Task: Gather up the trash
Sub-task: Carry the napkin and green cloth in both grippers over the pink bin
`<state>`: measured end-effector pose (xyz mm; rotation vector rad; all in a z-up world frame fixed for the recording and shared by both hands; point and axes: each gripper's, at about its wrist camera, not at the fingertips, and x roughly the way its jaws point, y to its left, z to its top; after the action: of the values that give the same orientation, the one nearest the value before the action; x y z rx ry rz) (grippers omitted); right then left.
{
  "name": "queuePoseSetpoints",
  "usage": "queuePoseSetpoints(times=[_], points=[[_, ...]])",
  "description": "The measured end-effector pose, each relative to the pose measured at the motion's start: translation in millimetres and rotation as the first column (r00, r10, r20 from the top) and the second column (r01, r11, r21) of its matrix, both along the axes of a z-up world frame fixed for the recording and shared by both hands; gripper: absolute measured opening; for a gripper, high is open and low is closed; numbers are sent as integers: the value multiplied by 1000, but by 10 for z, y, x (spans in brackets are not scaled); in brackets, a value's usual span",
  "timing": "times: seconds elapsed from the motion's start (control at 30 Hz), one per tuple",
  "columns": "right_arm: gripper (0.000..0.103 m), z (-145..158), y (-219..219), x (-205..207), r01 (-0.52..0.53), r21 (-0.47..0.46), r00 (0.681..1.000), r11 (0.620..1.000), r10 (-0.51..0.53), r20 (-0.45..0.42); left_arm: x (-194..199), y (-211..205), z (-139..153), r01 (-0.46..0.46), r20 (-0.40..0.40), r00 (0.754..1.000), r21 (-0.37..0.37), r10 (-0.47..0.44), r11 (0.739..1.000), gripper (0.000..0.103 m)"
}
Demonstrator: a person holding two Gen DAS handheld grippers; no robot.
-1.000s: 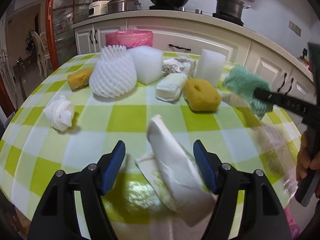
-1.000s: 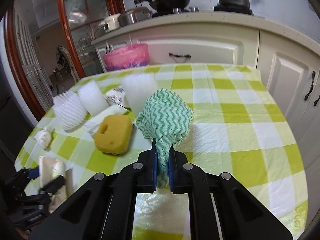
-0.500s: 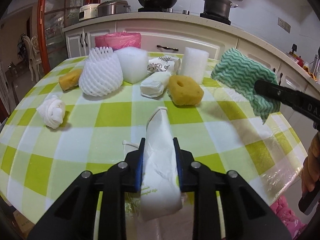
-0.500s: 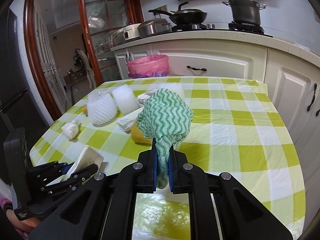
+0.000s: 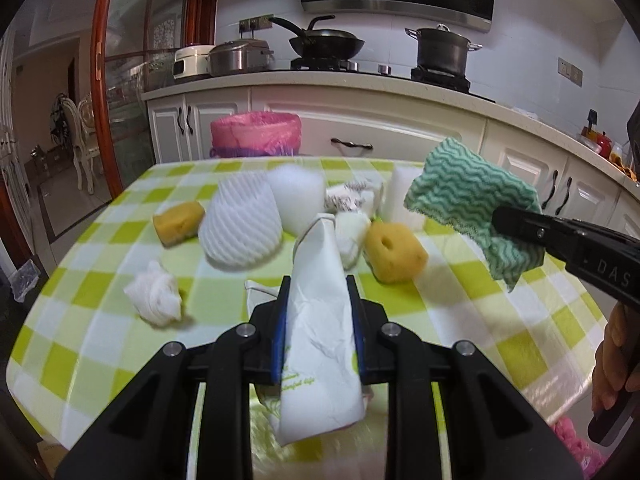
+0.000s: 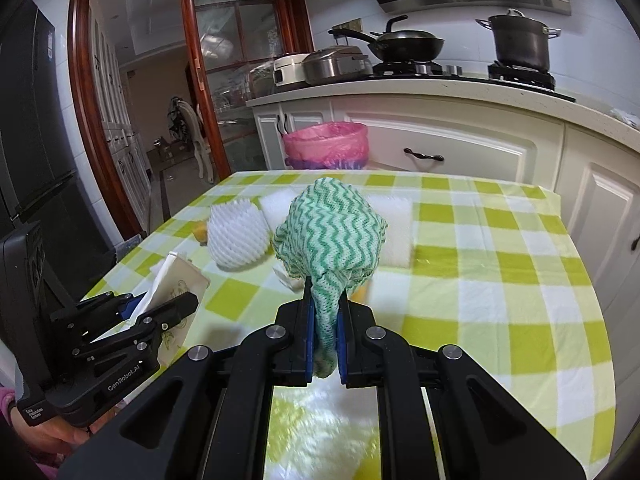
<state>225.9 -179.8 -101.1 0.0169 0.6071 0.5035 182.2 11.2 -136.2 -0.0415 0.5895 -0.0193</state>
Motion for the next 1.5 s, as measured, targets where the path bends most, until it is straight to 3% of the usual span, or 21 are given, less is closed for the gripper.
queuePoseSetpoints(times=[0.4, 0.73, 1.13, 1.3, 1.5], points=[[11, 419, 325, 594, -33, 22, 999, 999, 32, 44, 563, 271, 530, -22, 77, 997, -13, 23, 1000, 25], [11, 567, 683, 1410, -88, 22, 995, 996, 87, 43, 1388, 655, 951, -37, 127, 991, -48, 42, 998, 25], [11, 737, 1147, 2802, -136, -4, 989, 991, 136, 55, 2803, 1133, 1219, -49, 142, 988, -58, 56, 997, 25], [11, 716, 1316, 3531, -147, -3, 989, 989, 147, 30, 3559, 1366, 1157, -50, 126, 990, -56, 57, 997, 25], [11, 545, 1605, 4486, -164, 3, 986, 986, 164, -32, 4509, 1775, 1041, -63, 93, 993, -114, 74, 991, 25]])
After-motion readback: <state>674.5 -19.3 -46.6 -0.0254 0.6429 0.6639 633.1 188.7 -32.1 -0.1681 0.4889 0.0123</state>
